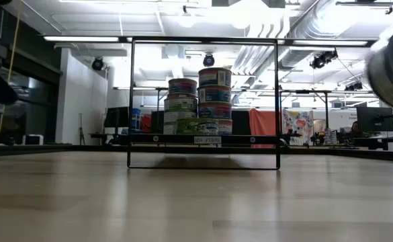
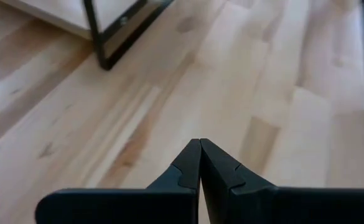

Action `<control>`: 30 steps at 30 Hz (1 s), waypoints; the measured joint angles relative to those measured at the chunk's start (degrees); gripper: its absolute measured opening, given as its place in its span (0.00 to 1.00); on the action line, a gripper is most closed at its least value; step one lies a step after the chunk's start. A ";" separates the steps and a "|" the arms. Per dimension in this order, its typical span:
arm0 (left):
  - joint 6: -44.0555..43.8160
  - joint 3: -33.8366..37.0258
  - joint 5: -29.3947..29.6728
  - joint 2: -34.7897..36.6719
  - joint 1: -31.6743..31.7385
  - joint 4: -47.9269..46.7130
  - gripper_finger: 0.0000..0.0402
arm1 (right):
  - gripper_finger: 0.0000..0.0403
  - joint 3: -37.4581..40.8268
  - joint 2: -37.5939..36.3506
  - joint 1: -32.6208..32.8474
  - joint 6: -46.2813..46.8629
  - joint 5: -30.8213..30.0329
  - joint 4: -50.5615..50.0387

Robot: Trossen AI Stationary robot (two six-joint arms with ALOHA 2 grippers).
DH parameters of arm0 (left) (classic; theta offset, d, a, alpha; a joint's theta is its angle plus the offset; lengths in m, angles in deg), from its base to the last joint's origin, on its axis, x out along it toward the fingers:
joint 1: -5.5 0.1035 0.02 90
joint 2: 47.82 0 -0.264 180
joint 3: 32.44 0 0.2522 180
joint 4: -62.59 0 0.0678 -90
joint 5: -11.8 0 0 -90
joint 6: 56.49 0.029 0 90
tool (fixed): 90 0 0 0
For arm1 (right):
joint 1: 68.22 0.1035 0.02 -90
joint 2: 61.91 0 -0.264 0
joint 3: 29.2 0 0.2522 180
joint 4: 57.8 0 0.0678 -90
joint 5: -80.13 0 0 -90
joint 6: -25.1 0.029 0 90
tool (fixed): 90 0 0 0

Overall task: Stack canned seafood by type on shelf
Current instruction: Stack the green tuna can on top of the green tuna can on the shelf

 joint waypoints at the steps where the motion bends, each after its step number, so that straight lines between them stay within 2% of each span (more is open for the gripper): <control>1: 0.70 0.00 0.00 0.00 0.00 1.25 0.00 | 0.28 4.95 -3.28 0.26 2.85 0.03 2.53; 5: 3.70 0.00 -0.01 0.00 0.06 5.01 0.00 | 0.28 22.48 -16.24 -0.32 10.40 -2.11 12.40; 7: 4.77 0.00 -0.02 -0.02 0.34 6.20 0.00 | 0.28 29.24 -21.75 -2.19 9.66 -5.21 16.52; 9: 4.53 0.00 -0.05 -0.02 0.82 6.50 0.00 | 0.28 34.32 -26.67 -5.26 4.37 -8.23 18.85; 13: -0.75 0.00 -0.04 -0.04 2.23 6.60 0.00 | 0.28 40.03 -33.74 -13.71 -15.55 -12.51 22.49; 16: -6.47 0.00 -0.08 -0.04 3.55 6.77 0.00 | 0.28 40.68 -36.83 -20.07 -35.54 -15.22 27.51; 19: -11.32 0.00 -0.65 -0.04 5.18 6.85 0.00 | 0.28 40.68 -37.33 -24.89 -57.12 -15.30 35.10; 22: -12.83 -0.01 -1.80 -0.04 6.60 7.88 0.00 | 0.28 40.66 -35.00 -26.74 -74.76 -16.54 43.52; 27: -10.73 -0.74 -2.64 -0.04 8.29 7.78 0.00 | 0.28 40.68 -28.40 -26.87 -93.02 -29.58 57.65; 30: -9.07 -0.85 -2.66 -0.04 8.95 7.70 0.00 | 0.28 40.68 -24.81 -27.08 -97.67 -31.52 66.19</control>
